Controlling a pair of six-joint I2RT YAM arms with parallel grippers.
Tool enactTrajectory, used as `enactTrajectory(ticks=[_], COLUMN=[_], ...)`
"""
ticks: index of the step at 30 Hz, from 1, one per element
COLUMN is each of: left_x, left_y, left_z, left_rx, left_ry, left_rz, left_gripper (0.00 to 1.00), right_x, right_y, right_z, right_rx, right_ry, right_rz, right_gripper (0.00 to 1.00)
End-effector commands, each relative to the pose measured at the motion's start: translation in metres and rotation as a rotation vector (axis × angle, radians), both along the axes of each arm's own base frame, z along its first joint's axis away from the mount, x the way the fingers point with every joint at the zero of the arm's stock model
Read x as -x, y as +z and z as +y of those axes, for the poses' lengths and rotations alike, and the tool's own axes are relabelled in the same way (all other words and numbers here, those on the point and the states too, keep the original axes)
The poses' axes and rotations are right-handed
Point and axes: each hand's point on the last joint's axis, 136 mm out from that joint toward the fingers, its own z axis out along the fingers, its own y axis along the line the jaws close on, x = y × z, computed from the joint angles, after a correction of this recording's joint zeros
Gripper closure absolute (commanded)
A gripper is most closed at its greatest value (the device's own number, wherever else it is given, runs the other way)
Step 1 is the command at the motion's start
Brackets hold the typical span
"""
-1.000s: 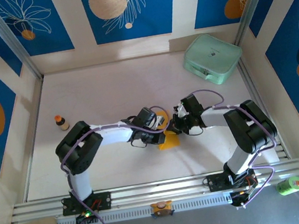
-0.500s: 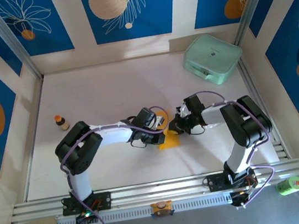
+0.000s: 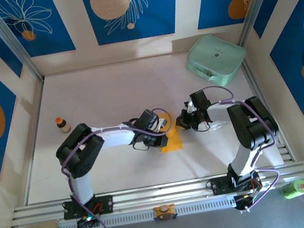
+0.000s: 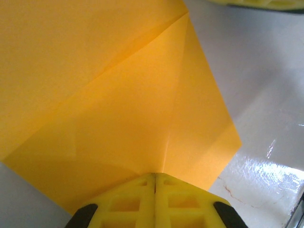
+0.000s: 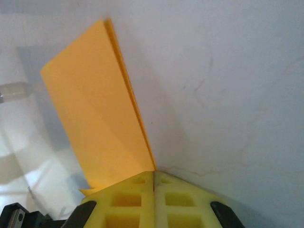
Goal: Fold a paper plane with a square sheet of paper (pick it up from the middle)
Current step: Fold the triangle a second time at the center of the table.
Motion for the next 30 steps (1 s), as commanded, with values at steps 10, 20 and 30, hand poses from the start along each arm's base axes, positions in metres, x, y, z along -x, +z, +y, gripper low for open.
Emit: enactTrajectory(ticks=[10, 20, 30], left_x=[0.011, 0.008, 0.008], left_y=[-0.024, -0.019, -0.018], left_z=[0.026, 0.025, 0.027], left_rx=[-0.121, -0.099, -0.102], left_ry=[0.012, 0.030, 0.033], left_rz=[0.044, 0.023, 0.023], left_gripper=[1.00, 1.00, 1.00], right_x=[0.034, 0.073, 0.077], right_y=[0.033, 0.009, -0.027], right_z=[0.040, 0.057, 0.028], right_rx=[-0.085, -0.159, 0.007], right_ry=[0.121, 0.188, 0.125], right_rz=[-0.080, 0.036, 0.108], right_gripper=[0.97, 0.98, 0.98])
